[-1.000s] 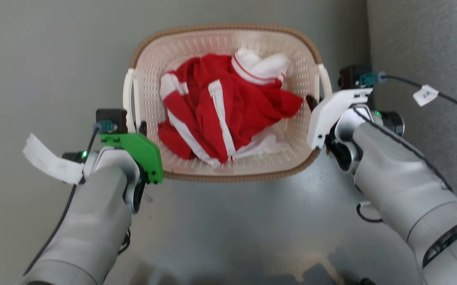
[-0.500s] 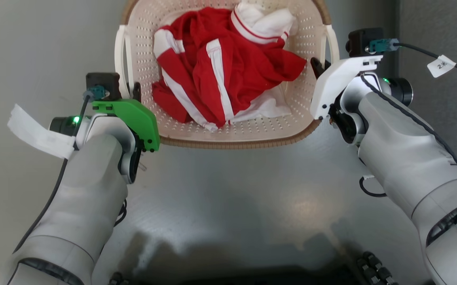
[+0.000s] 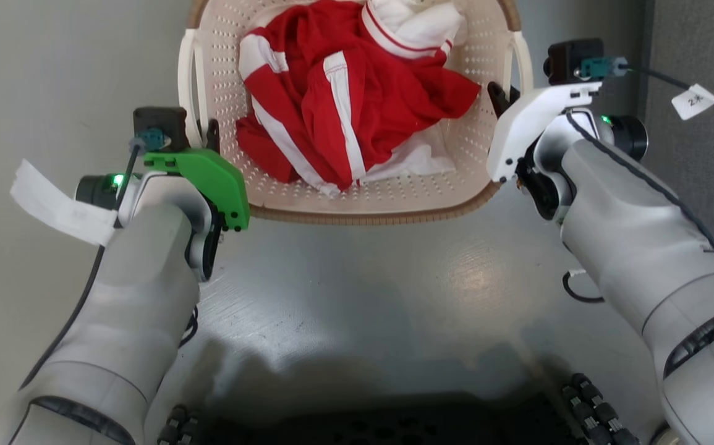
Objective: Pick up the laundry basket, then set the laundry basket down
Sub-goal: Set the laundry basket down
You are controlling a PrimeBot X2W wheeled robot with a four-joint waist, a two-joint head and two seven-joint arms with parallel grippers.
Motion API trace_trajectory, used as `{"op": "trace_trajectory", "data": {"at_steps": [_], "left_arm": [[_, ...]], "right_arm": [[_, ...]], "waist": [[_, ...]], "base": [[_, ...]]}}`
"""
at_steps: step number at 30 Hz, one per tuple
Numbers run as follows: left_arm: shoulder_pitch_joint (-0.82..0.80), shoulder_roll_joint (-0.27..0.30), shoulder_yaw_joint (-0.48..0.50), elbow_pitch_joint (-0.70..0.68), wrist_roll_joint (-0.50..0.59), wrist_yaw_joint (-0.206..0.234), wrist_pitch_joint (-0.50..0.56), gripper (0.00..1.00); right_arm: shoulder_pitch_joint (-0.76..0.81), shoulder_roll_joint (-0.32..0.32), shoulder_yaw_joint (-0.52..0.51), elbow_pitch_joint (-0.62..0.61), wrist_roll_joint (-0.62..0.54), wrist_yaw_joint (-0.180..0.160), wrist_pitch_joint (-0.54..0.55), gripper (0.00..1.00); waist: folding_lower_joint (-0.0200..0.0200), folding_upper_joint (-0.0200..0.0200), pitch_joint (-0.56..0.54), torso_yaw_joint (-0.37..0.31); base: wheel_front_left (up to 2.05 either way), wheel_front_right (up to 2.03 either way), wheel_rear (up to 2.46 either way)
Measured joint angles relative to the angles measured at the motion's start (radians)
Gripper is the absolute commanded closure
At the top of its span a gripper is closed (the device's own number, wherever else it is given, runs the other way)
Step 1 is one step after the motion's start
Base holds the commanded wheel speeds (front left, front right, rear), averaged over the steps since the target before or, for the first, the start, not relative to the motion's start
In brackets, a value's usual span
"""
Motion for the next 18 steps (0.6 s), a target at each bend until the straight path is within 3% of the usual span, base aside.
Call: {"op": "trace_trajectory", "data": {"at_steps": [18], "left_arm": [[-0.055,-0.002,0.001,0.02,0.001,0.0,-0.025,1.0]], "right_arm": [[-0.068,0.004,0.008,0.031,-0.01,0.015,-0.03,1.0]], "waist": [[-0.0001,0.0,0.07,-0.002]], "base": [[0.0,0.0,0.0]]}}
